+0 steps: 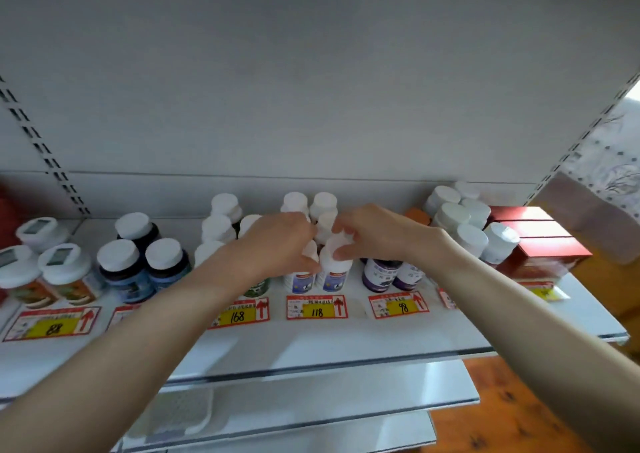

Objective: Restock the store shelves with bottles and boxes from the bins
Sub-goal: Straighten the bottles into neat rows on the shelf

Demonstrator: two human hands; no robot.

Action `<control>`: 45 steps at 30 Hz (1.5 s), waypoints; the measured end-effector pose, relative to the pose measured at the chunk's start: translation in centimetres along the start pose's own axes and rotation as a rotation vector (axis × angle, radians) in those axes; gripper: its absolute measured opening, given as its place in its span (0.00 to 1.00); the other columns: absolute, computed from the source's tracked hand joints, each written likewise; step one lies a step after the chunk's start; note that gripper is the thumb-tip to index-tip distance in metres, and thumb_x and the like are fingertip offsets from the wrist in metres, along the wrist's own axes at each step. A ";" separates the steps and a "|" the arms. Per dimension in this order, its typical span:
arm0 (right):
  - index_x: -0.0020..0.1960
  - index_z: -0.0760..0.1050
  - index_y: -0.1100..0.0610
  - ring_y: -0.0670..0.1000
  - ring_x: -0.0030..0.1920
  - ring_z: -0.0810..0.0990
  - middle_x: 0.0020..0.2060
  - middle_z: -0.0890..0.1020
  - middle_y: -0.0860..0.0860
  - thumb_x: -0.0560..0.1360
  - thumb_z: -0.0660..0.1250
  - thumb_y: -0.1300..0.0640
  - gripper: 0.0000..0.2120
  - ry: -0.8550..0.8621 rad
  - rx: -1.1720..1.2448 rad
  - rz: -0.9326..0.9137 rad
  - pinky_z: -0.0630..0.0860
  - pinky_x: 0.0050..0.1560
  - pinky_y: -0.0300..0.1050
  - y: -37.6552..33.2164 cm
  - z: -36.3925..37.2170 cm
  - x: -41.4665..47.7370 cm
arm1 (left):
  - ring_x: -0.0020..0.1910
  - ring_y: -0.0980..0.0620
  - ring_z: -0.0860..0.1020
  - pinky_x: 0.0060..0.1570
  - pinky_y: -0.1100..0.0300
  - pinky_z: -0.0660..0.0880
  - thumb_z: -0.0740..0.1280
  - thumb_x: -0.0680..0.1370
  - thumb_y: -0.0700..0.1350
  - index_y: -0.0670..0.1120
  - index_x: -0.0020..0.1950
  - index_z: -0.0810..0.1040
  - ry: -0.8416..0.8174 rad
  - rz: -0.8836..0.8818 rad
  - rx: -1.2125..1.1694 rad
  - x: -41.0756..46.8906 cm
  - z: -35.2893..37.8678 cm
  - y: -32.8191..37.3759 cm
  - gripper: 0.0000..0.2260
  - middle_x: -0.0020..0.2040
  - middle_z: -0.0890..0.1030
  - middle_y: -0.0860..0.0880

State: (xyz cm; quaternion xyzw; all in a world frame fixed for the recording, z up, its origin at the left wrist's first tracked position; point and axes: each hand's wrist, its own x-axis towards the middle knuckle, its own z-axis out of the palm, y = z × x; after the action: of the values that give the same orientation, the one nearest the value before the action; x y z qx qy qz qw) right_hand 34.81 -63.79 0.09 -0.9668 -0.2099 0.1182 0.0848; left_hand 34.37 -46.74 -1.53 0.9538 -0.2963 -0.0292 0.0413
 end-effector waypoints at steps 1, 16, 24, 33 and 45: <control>0.64 0.71 0.56 0.52 0.53 0.76 0.57 0.77 0.53 0.74 0.67 0.50 0.21 -0.013 -0.027 -0.016 0.67 0.46 0.40 0.0 0.2 0.1 | 0.43 0.48 0.76 0.35 0.59 0.68 0.66 0.74 0.52 0.47 0.45 0.75 -0.004 -0.016 0.021 0.1 0.2 0.2 0.09 0.46 0.77 0.47; 0.59 0.73 0.58 0.50 0.44 0.74 0.51 0.78 0.54 0.76 0.65 0.54 0.14 0.015 0.047 -0.089 0.66 0.35 0.37 0.1 1.5 0.3 | 0.45 0.47 0.76 0.45 0.56 0.72 0.64 0.76 0.43 0.40 0.48 0.80 0.046 -0.031 -0.147 -0.4 1.5 -0.1 0.08 0.48 0.78 0.43; 0.63 0.71 0.59 0.54 0.57 0.75 0.59 0.77 0.55 0.76 0.64 0.51 0.19 0.099 0.064 0.025 0.69 0.53 0.43 1.1 -1.7 2.3 | 0.57 0.44 0.75 0.56 0.52 0.70 0.64 0.77 0.48 0.42 0.63 0.75 0.165 -0.130 -0.150 1.5 -1.2 -2.6 0.16 0.59 0.77 0.42; 0.62 0.73 0.61 0.55 0.59 0.73 0.59 0.75 0.57 0.75 0.65 0.51 0.20 -0.021 0.020 0.054 0.67 0.54 0.44 0.8 -0.1 5.4 | 0.50 0.44 0.77 0.48 0.54 0.72 0.67 0.75 0.49 0.41 0.55 0.78 -0.015 -0.117 -0.103 4.3 -0.5 -2.8 0.15 0.51 0.79 0.42; 0.62 0.72 0.60 0.55 0.57 0.74 0.58 0.76 0.56 0.75 0.66 0.49 0.21 -0.001 0.028 0.068 0.66 0.48 0.42 1.6 -0.2 5.8 | 0.42 0.46 0.76 0.42 0.55 0.70 0.66 0.75 0.49 0.37 0.48 0.79 0.051 -0.103 -0.181 4.5 -0.2 -3.5 0.15 0.41 0.78 0.43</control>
State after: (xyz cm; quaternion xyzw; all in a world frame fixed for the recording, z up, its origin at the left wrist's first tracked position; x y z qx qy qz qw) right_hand 40.59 -62.78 -1.22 -0.9720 -0.1755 0.1246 0.0940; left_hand 40.06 -46.40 -1.85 0.9606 -0.2418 -0.0334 0.1331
